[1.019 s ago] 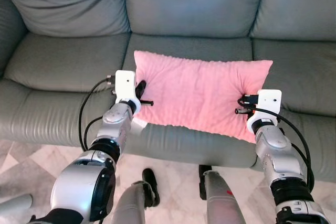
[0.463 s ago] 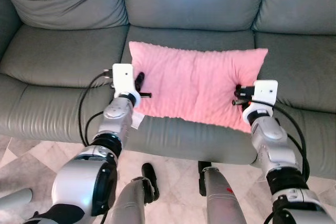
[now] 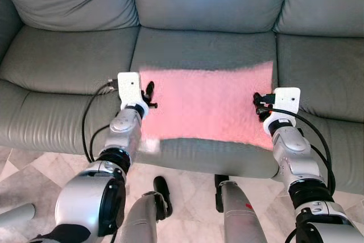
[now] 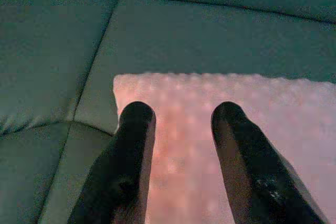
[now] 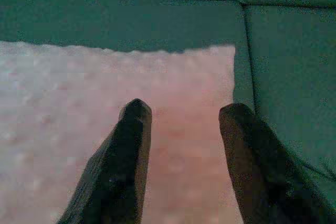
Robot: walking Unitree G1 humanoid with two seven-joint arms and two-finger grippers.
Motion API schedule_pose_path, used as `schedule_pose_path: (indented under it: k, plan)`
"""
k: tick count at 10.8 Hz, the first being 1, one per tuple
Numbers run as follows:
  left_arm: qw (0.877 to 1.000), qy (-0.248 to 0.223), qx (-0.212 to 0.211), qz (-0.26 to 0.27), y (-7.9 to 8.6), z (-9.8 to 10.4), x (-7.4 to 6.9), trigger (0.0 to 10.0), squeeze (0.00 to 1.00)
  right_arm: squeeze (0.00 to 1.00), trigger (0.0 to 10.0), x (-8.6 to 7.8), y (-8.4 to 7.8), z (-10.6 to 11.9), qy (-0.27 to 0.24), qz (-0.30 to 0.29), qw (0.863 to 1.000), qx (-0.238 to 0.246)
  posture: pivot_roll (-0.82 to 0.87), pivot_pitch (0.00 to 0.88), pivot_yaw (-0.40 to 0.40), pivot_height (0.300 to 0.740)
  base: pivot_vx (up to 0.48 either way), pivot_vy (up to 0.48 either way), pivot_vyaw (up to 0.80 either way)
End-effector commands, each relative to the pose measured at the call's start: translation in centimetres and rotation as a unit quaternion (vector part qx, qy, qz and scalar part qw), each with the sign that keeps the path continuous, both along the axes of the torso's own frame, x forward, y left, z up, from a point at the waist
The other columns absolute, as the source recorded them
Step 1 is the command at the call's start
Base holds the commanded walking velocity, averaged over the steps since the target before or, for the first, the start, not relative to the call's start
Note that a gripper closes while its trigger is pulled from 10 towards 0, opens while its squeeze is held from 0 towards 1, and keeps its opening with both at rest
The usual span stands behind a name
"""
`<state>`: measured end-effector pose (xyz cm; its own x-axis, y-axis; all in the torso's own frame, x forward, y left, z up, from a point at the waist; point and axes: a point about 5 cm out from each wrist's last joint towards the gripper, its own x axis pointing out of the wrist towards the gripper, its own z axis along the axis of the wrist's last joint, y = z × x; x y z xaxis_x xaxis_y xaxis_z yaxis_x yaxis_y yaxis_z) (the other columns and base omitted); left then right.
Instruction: Move the pillow to the sofa
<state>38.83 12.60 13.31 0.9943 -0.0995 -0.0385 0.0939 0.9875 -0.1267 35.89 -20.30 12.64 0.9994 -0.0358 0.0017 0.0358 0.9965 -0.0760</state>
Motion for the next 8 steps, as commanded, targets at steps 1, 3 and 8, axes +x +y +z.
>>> schedule_pose_path:
  k: [1, 3, 8]
  plan:
    - [0.999, 0.036, -0.005, 0.010, 0.6, -2.2, -0.9, 10.0, 1.00, 1.00, 10.0, -0.6, -0.4, -1.5, 0.022, -0.013, 1.000, -0.002, -0.22, 0.514, 0.126, 0.740, 0.000, 0.000, 0.00]
    - [0.999, 0.043, -0.013, 0.006, 0.3, -2.7, -1.2, 10.0, 1.00, 1.00, 10.0, -0.5, -0.6, -1.2, 0.018, -0.021, 1.000, 0.000, -0.21, 0.518, 0.126, 0.740, 0.000, 0.000, 0.00]
    - [0.999, 0.026, -0.010, 0.020, 1.6, -2.4, -1.2, 10.0, 1.00, 1.00, 10.0, -1.2, -0.9, -1.4, 0.011, -0.021, 1.000, -0.001, -0.21, 0.507, 0.129, 0.740, 0.000, 0.000, 0.00]
